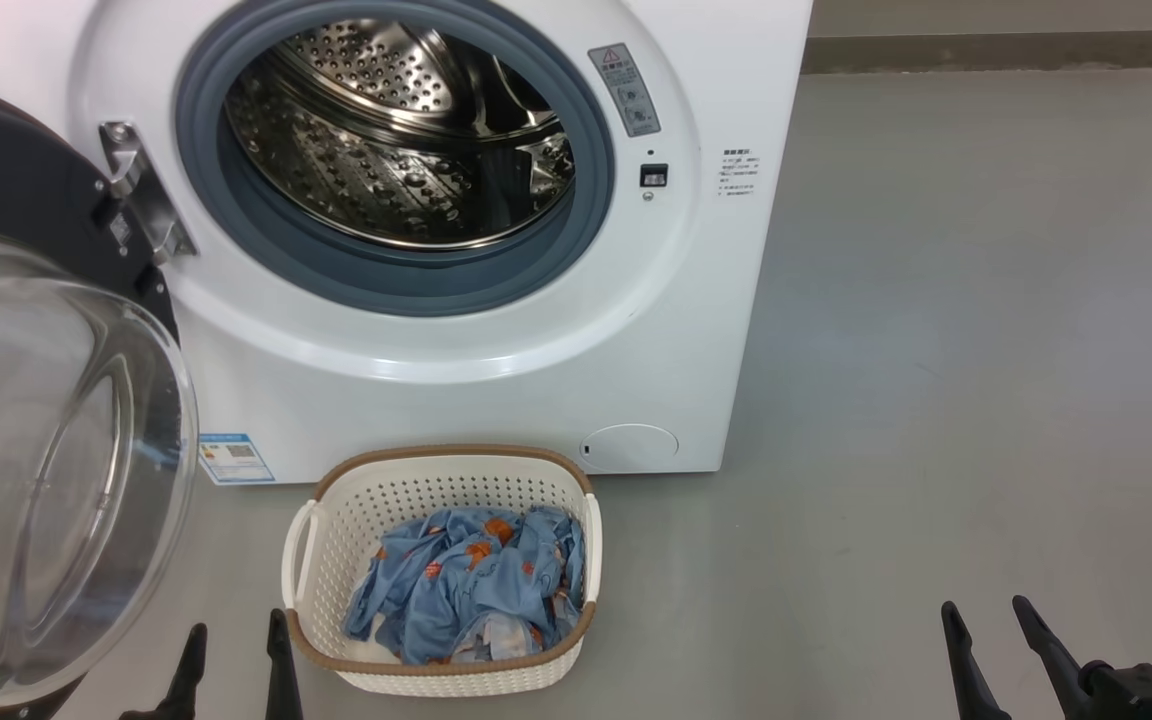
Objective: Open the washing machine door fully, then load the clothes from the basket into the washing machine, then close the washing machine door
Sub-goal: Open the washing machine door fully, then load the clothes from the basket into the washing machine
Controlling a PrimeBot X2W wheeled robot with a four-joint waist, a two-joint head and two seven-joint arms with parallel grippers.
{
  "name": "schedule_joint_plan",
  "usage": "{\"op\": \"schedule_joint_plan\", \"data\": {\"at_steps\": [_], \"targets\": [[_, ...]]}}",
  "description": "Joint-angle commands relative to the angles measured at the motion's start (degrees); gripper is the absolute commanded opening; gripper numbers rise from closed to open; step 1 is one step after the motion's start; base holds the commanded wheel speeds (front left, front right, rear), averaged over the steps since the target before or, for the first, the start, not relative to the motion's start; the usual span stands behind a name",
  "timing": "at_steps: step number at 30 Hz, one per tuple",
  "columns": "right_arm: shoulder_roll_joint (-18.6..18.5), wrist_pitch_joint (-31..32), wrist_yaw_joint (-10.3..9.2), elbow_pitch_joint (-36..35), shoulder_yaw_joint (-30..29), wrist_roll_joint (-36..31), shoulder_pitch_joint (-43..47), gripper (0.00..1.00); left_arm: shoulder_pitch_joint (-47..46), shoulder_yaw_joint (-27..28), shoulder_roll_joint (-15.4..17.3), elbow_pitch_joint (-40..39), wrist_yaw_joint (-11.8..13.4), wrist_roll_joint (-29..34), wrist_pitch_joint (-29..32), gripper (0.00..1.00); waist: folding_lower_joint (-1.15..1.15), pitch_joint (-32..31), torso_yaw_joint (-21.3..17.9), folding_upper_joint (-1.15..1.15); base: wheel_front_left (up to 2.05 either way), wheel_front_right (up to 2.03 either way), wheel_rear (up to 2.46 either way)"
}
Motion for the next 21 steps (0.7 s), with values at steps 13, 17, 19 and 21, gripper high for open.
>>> {"op": "schedule_joint_plan", "data": {"at_steps": [13,17,19,21], "targets": [[-0.9,-0.7,0.09,-1.1,1.6,-0.5,-2.1,1.0,-1.0,1.5,0.9,-1.1,1.7,0.5,-0.5,1.0,0.0,-0.4,1.3,0.0,0.0,0.0,0.0],[-1.1,-0.7,0.09,-1.1,1.7,-0.4,-2.0,1.0,-0.9,1.6,0.9,-1.1,1.8,0.4,-0.5,1.0,0.0,-0.6,1.4,0.0,0.0,0.0,0.0],[-1.1,-0.7,0.09,-1.1,1.8,-0.4,-1.9,1.0,-0.8,1.6,0.9,-1.2,1.9,0.4,-0.5,1.0,0.0,-0.7,1.5,0.0,0.0,0.0,0.0],[-1.2,-0.7,0.09,-1.1,1.8,-0.4,-1.8,1.0,-0.7,1.6,0.9,-1.2,1.8,0.2,-0.5,1.0,0.0,-0.8,1.4,0.0,0.0,0.0,0.0]]}}
